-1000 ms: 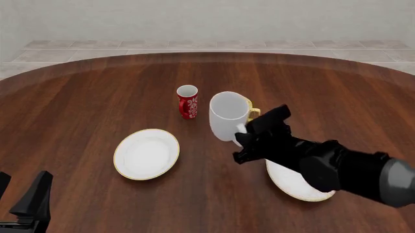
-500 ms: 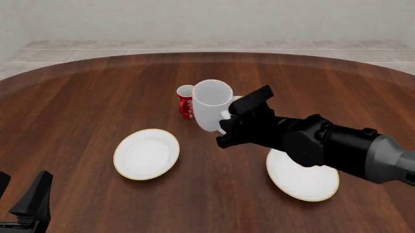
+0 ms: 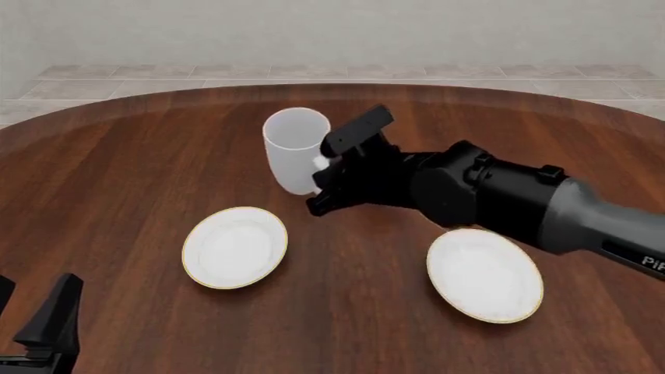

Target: Put the white mug on the left plate.

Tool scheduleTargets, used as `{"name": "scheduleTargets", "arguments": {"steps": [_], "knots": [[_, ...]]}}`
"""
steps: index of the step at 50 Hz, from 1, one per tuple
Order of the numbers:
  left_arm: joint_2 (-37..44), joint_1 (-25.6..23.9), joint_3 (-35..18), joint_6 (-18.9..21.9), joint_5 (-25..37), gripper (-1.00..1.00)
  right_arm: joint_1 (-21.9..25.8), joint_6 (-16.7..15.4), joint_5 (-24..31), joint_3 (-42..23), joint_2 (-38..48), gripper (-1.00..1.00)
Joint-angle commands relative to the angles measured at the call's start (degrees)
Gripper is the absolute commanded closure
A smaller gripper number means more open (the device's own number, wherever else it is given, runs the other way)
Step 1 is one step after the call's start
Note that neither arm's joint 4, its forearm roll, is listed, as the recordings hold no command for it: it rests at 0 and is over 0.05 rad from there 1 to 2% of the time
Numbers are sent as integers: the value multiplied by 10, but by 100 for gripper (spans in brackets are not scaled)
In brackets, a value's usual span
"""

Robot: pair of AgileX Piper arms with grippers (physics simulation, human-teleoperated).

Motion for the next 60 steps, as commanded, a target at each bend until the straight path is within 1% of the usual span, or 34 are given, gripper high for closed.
{"name": "scheduleTargets", "arguments": {"steps": [1,10,14,15,18,21,29,33,34,37,41,43,44,45,47,53,60], "knots": [[0,1,-2,-2,-1,-100,21,-1,28,-52,28,100],[0,1,-3,-3,0,-100,28,5,29,-70,48,100],[0,1,-3,-3,0,-100,33,13,29,-78,55,100],[0,1,-2,-2,0,-100,38,19,30,-85,62,100],[0,1,-3,-2,0,-100,38,17,28,-89,67,100],[0,0,-2,-2,0,-100,44,26,32,-104,79,100],[0,1,-2,-1,0,-100,43,30,37,-127,99,100],[0,3,-2,-1,0,-100,35,26,35,-135,109,100],[0,3,-2,-1,0,-100,29,15,33,-135,110,100],[0,4,-2,-1,0,-100,25,11,34,-140,115,100],[0,4,-2,-1,0,-100,38,10,30,-139,110,100],[0,4,-2,-1,0,-100,37,18,29,-142,109,100],[0,5,-2,-1,1,-100,32,3,35,-147,116,100],[0,5,-2,-1,1,-100,34,22,35,-151,116,100],[0,5,-3,-2,1,-100,47,32,38,-155,115,100],[0,6,-3,-3,1,-100,56,32,34,-156,114,100],[0,6,-3,-3,1,-100,71,56,28,-155,119,100]]}}
